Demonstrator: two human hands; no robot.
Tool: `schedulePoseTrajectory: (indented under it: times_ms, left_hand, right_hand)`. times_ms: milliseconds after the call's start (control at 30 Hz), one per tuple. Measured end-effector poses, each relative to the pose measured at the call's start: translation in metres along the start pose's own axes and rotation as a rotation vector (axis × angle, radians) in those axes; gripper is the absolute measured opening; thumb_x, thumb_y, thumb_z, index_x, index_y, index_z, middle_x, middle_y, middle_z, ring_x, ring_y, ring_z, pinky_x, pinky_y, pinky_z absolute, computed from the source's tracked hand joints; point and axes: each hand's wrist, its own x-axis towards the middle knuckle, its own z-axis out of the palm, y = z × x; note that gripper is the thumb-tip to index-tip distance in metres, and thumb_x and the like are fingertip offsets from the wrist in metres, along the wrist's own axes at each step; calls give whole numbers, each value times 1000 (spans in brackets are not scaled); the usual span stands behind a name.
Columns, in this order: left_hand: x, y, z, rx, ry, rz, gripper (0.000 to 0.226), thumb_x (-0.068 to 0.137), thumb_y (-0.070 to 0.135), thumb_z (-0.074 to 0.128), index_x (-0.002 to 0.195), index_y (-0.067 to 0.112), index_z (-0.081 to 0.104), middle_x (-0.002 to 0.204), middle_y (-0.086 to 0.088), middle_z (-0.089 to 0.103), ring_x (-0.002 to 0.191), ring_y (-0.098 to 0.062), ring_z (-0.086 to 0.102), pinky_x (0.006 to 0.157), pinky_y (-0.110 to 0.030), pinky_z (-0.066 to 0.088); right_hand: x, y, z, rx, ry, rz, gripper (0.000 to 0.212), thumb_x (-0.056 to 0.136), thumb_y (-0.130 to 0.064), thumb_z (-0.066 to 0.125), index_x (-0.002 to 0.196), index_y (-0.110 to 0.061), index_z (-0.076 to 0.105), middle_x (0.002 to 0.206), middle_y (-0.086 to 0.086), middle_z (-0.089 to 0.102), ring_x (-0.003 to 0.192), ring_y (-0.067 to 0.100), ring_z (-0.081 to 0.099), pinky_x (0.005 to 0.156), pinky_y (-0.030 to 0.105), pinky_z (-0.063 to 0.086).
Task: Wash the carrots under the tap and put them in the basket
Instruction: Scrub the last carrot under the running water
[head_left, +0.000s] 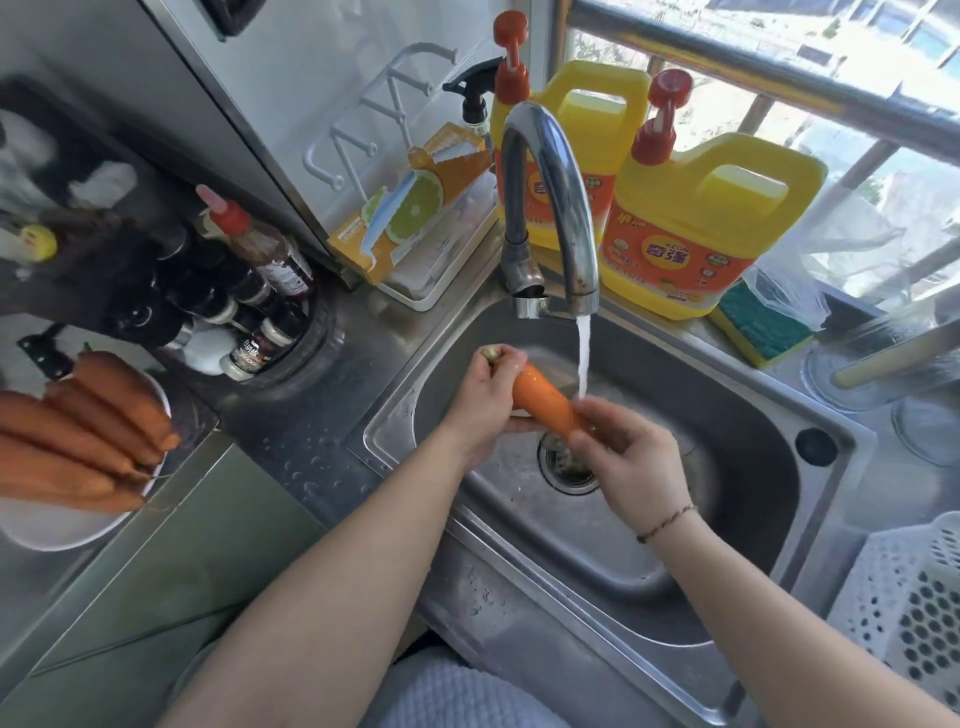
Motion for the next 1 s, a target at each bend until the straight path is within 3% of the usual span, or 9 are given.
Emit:
schedulePoseTrajectory:
  times_ms: [67,200,400,500,633,733,833,900,1000]
  left_hand:
    - [-3,2,-9,-34,25,-9,7,104,30,47,105,23,45,110,-13,53,92,-26,63,62,-38,60]
    - [-8,7,-26,-66,33,-20,6,104,31,48,105,26,46,113,-16,53,97,-30,64,71,-44,61]
    - [-6,10,-31,-49,11,-20,8,103,31,49,108,26,47,113,-15,54,100,-30,63,73,-45,61]
    - [-5,11,-29,-50,13,-26,7,103,31,50,107,25,47,113,-15,54,100,-30,64,75,-47,61]
    - [-4,8,-29,-82,-43,-20,8,101,27,54,106,24,48,112,-14,53,100,-30,62,74,-46,61]
    - [1,-1,-27,-166,-118,32,34,90,6,67,113,23,48,120,-16,53,116,-41,61,75,-47,61]
    - [-1,-14,-15,-144,-168,101,65,74,-3,80,122,26,46,122,-15,55,117,-39,62,89,-52,57]
    - [-2,-21,-2,-7,-145,157,76,59,8,88,119,31,48,117,-8,59,105,-24,65,88,-42,57]
    - [1,-24,11,287,83,223,54,55,46,85,99,26,60,100,0,68,91,-18,68,82,-39,59]
  right_hand:
    - [15,-4,4,180,25,68,25,89,-3,67,93,-26,74,93,-3,76,87,17,73,84,43,59]
    - [32,-17,12,502,-20,182,34,95,11,48,89,-14,69,95,14,73,82,17,74,75,31,60]
    - [33,-8,11,626,-188,195,58,85,28,35,108,-13,69,116,7,72,116,23,65,98,41,52]
    - [30,-8,8,705,-230,222,64,83,30,29,114,-11,66,121,6,70,119,24,63,102,44,49]
    - [28,-11,9,437,-233,194,39,97,10,45,123,-13,63,122,8,68,109,23,66,89,38,55]
    - [25,-13,5,107,-351,209,22,103,-14,47,119,-8,62,94,6,68,73,21,66,68,36,56]
    - [18,-6,-2,-39,-274,93,12,100,-12,54,102,-12,65,74,9,65,60,23,59,63,42,53]
    - [13,4,-8,-79,-167,36,17,93,-11,64,100,-26,68,75,5,70,65,24,63,66,39,52]
    - [3,13,-16,-98,-77,50,30,88,-13,72,113,-29,71,77,-11,70,66,9,62,68,28,47]
